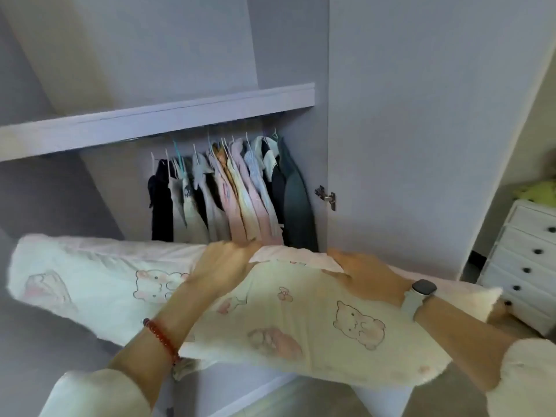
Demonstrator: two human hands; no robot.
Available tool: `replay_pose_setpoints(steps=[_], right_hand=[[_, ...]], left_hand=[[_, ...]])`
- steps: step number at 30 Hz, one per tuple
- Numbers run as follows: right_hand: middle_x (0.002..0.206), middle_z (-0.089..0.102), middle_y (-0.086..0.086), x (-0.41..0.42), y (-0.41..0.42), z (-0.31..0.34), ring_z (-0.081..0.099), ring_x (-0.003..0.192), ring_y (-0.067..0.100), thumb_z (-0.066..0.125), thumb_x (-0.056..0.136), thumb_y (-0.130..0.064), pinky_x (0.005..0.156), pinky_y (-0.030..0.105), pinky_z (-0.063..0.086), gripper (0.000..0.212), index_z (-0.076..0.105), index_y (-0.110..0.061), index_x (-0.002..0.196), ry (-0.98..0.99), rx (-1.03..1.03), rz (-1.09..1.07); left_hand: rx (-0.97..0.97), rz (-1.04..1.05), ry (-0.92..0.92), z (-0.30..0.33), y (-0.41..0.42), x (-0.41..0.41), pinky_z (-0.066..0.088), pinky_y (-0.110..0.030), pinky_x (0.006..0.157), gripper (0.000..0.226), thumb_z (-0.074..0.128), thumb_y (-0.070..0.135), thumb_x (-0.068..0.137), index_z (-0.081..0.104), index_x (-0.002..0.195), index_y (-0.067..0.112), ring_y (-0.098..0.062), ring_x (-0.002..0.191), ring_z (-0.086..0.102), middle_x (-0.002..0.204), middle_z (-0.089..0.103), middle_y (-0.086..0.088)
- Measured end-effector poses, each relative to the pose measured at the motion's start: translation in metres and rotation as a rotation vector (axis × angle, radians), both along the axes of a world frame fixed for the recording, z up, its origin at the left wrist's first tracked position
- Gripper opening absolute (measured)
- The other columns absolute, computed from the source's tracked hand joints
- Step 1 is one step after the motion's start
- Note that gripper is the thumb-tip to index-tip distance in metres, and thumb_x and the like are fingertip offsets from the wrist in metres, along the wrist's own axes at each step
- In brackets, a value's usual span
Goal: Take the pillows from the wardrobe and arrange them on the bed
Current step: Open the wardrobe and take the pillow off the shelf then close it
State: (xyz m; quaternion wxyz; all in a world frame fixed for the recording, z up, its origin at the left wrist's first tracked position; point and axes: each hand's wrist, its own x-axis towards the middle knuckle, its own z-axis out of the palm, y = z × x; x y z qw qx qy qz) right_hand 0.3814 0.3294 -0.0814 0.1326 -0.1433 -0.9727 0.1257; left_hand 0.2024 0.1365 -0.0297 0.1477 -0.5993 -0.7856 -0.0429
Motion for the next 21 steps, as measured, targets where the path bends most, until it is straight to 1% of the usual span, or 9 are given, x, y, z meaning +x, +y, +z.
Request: replay_pose_setpoints(steps=[2, 4, 6, 8, 10, 13, 16, 19, 21], right_hand=[[0.09, 0.064, 0.003, 0.021, -0.002, -0.027, 0.056, 0.072, 0.02, 0.038, 0.094, -0.037, 0.06, 0.028, 0.04, 0.017, 0.046, -0.025, 0.103, -0.138, 0.003, -0.002], [0.074, 0.055, -0.005, 0.049, -0.007, -0.052, 0.045, 0.058, 0.01, 0.038, 0.093, -0.042, 0.051, 0.021, 0.028, 0.022, 0.048, -0.024, 0.1, -0.27, -0.063, -0.043], [0.065, 0.047, -0.01, 0.081, -0.007, -0.071, 0.043, 0.056, 0.006, 0.037, 0.093, -0.046, 0.051, 0.021, 0.027, 0.028, 0.05, -0.021, 0.088, -0.353, -0.234, -0.124], [0.062, 0.047, -0.009, 0.111, -0.002, -0.083, 0.044, 0.055, 0.006, 0.036, 0.094, -0.043, 0.054, 0.024, 0.031, 0.032, 0.049, -0.02, 0.077, -0.303, -0.376, -0.253], [0.064, 0.052, -0.005, 0.135, 0.004, -0.088, 0.049, 0.058, 0.012, 0.039, 0.095, -0.034, 0.06, 0.03, 0.037, 0.026, 0.051, -0.017, 0.079, -0.162, -0.431, -0.407], [0.093, 0.063, 0.016, 0.16, 0.012, -0.089, 0.059, 0.083, 0.032, 0.043, 0.094, -0.016, 0.075, 0.044, 0.048, 0.017, 0.052, -0.008, 0.105, 0.181, -0.348, -0.656], [0.121, 0.046, 0.02, 0.165, 0.024, -0.072, 0.052, 0.103, 0.032, 0.045, 0.091, -0.008, 0.087, 0.044, 0.046, 0.038, 0.035, -0.004, 0.127, 0.553, -0.356, -0.806], [0.148, 0.017, 0.017, 0.153, 0.042, -0.053, 0.023, 0.136, 0.028, 0.046, 0.09, -0.008, 0.111, 0.041, 0.026, 0.064, 0.008, -0.006, 0.141, 0.592, -0.422, -0.783], [0.154, 0.004, 0.013, 0.135, 0.05, -0.045, 0.008, 0.141, 0.025, 0.047, 0.091, -0.009, 0.116, 0.039, 0.016, 0.071, -0.003, -0.007, 0.141, 0.547, -0.472, -0.72]], left_hand=[[-0.069, 0.019, -0.129, -0.058, 0.006, 0.006, 0.044, -0.034, 0.069, 0.029, 0.041, 0.031, 0.095, 0.052, 0.12, 0.022, -0.03, 0.09, 0.062, 0.101, 0.068, -0.009], [-0.105, -0.031, -0.26, -0.111, 0.012, 0.027, 0.041, -0.031, 0.068, 0.027, 0.04, 0.03, 0.095, 0.052, 0.119, 0.024, -0.026, 0.09, 0.062, 0.103, 0.068, -0.007], [-0.16, -0.109, -0.349, -0.153, 0.021, 0.054, 0.04, -0.031, 0.068, 0.026, 0.041, 0.029, 0.095, 0.052, 0.117, 0.021, -0.027, 0.089, 0.062, 0.1, 0.069, -0.008], [-0.224, -0.188, -0.392, -0.178, 0.034, 0.082, 0.038, -0.032, 0.065, 0.024, 0.041, 0.024, 0.095, 0.052, 0.115, 0.017, -0.03, 0.085, 0.061, 0.095, 0.069, -0.011], [-0.262, -0.279, -0.399, -0.19, 0.05, 0.105, 0.032, -0.03, 0.06, 0.02, 0.042, 0.016, 0.093, 0.055, 0.108, 0.014, -0.032, 0.08, 0.061, 0.088, 0.068, -0.013], [-0.315, -0.419, -0.33, -0.193, 0.072, 0.133, 0.034, -0.029, 0.061, 0.024, 0.04, 0.007, 0.088, 0.055, 0.106, 0.013, -0.029, 0.076, 0.06, 0.085, 0.067, -0.013], [-0.329, -0.516, -0.3, -0.193, 0.085, 0.144, 0.033, -0.029, 0.06, 0.017, 0.038, 0.003, 0.085, 0.053, 0.091, 0.009, -0.024, 0.066, 0.053, 0.078, 0.064, -0.014], [-0.314, -0.529, -0.303, -0.2, 0.082, 0.141, 0.042, -0.035, 0.068, 0.02, 0.035, 0.01, 0.091, 0.055, 0.091, 0.009, -0.025, 0.072, 0.058, 0.082, 0.065, -0.013], [-0.281, -0.503, -0.319, -0.205, 0.074, 0.132, 0.045, -0.035, 0.082, 0.025, 0.034, 0.015, 0.095, 0.058, 0.102, 0.015, -0.025, 0.086, 0.062, 0.094, 0.068, -0.008]])
